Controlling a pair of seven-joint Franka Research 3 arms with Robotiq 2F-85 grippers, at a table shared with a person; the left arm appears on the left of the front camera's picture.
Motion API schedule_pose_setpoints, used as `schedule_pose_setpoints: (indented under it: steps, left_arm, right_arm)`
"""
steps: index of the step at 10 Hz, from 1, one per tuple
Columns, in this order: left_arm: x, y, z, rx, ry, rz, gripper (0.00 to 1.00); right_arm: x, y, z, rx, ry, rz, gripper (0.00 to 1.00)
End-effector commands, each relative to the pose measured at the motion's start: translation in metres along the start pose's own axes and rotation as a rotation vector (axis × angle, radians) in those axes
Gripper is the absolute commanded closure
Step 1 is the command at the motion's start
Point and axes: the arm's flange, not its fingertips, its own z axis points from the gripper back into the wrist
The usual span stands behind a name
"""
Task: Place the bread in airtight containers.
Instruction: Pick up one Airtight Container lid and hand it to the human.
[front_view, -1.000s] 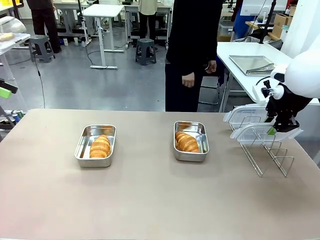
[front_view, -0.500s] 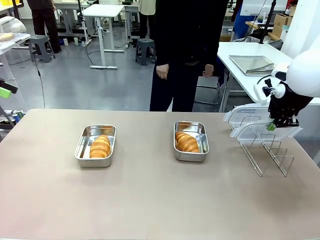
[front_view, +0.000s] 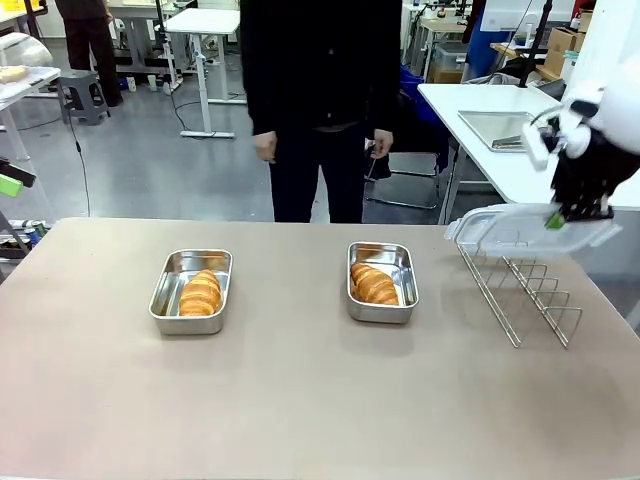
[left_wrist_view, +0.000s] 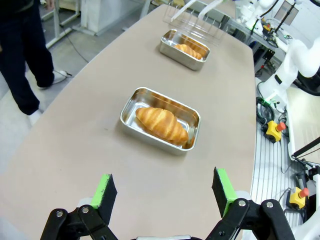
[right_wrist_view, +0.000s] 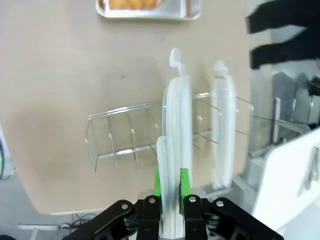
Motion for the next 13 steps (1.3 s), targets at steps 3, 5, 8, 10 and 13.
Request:
schedule_pose_setpoints:
  steps: [3, 5, 8, 10, 13]
  left_arm:
    - [0.001, -0.002, 0.000, 0.002, 0.009, -0.008, 0.00]
    - [0.001, -0.002, 0.000, 0.002, 0.009, -0.008, 0.00]
    - [0.001, -0.002, 0.000, 0.002, 0.009, -0.008, 0.00]
    - [0.001, -0.002, 0.000, 0.002, 0.009, -0.008, 0.00]
    - [0.001, -0.002, 0.000, 0.002, 0.009, -0.008, 0.00]
  right_arm:
    - [0.038, 0.004, 0.126, -0.192, -0.032, -0.046, 1.00]
    - [0.070, 0.013, 0.138, -0.353, -0.162, 0.148, 1.00]
    - [0.135, -0.015, 0.089, -0.408, -0.263, 0.354, 1.00]
    - [0.172, -0.042, 0.046, -0.328, -0.309, 0.418, 1.00]
    - [0.191, -0.051, 0.018, -0.332, -0.275, 0.429, 1.00]
